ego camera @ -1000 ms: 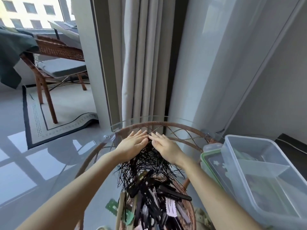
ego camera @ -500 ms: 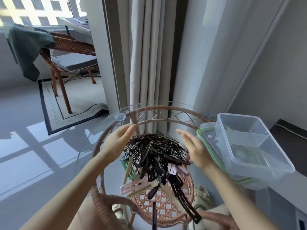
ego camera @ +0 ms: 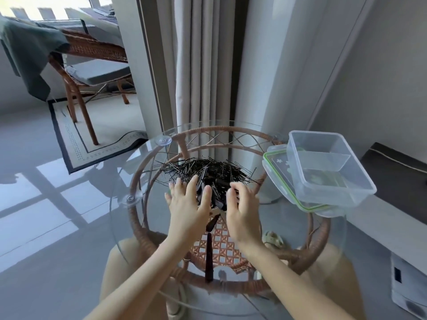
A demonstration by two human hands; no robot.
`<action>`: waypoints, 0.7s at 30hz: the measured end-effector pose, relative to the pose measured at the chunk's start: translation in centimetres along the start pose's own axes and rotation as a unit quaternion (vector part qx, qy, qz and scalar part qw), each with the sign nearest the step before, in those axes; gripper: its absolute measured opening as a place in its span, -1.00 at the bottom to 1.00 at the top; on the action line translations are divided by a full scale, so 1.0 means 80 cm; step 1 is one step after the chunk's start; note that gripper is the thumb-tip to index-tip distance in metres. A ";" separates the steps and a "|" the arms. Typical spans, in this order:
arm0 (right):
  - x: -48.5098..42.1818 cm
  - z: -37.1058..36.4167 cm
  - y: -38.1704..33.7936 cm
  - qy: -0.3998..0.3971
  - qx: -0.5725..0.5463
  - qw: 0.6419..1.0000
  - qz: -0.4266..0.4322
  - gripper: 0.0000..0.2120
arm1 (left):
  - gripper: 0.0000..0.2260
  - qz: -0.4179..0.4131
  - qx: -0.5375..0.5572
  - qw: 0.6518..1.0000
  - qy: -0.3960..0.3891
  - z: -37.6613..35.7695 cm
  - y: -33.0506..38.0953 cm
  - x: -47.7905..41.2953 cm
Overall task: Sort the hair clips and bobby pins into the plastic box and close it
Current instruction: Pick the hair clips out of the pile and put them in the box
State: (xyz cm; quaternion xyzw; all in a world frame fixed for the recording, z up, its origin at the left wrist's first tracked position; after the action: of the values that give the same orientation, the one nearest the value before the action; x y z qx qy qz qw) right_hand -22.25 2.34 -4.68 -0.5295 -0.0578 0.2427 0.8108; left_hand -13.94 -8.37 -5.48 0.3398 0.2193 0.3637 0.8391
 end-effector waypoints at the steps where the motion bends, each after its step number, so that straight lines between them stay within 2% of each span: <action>1: -0.003 -0.001 -0.003 0.025 -0.035 0.999 -0.022 -0.73 | -0.50 0.002 0.013 1.000 0.006 0.002 0.003 0.002; 3: -0.008 0.001 -0.007 0.049 -0.110 0.990 -0.068 -0.84 | -0.44 -0.032 -0.004 0.999 0.005 0.010 0.010 0.015; 5: -0.014 0.014 -0.014 0.052 -0.127 0.988 -0.074 -0.88 | -0.38 -0.136 -0.065 0.987 -0.054 0.015 0.027 0.040; 6: -0.016 0.028 -0.022 0.058 -0.107 0.991 -0.048 -0.88 | -0.38 -0.202 -0.107 0.968 -0.106 0.013 0.036 0.057; 8: -0.022 0.067 -0.040 0.095 -0.016 0.994 0.049 -0.86 | -0.40 -0.316 -0.188 0.908 -0.203 0.003 0.047 0.091; 10: -0.032 0.104 -0.049 0.153 0.131 0.970 0.137 -0.76 | -0.40 -0.384 -0.252 0.857 -0.235 -0.009 0.044 0.105; 11: -0.039 0.120 -0.046 0.177 0.215 0.948 0.151 -0.70 | -0.42 -0.401 -0.277 0.843 -0.228 -0.016 0.042 0.103; 13: -0.058 0.144 -0.026 0.188 0.347 0.910 0.125 -0.65 | -0.46 -0.423 -0.326 0.825 -0.186 -0.026 0.043 0.087; 15: -0.072 0.159 -0.001 0.139 0.422 0.893 0.064 -0.63 | -0.47 -0.411 -0.366 0.820 -0.156 -0.032 0.047 0.064; 18: -0.075 0.161 0.017 0.078 0.445 0.890 0.058 -0.77 | -0.41 -0.385 -0.376 0.830 -0.148 -0.036 0.055 0.036; 21: -0.057 0.153 0.009 0.082 0.425 0.894 0.113 -0.84 | -0.34 -0.357 -0.379 0.840 -0.155 -0.036 0.058 0.023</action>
State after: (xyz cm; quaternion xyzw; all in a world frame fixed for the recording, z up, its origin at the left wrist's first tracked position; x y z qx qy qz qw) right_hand -30.82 10.70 0.71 -0.1555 0.1776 0.2904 0.9273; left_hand -16.67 -3.46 -4.27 -0.0541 0.0375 0.0365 0.9972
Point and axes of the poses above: each hand's wrist, its own x-axis away from the middle knuckle, its own z-axis out of the back of the hand, y = z × x, the point moved 6 cm from there along -x, towards the middle knuckle, and after that the axes turned 4 degrees about -z, right-handed, at the moved point
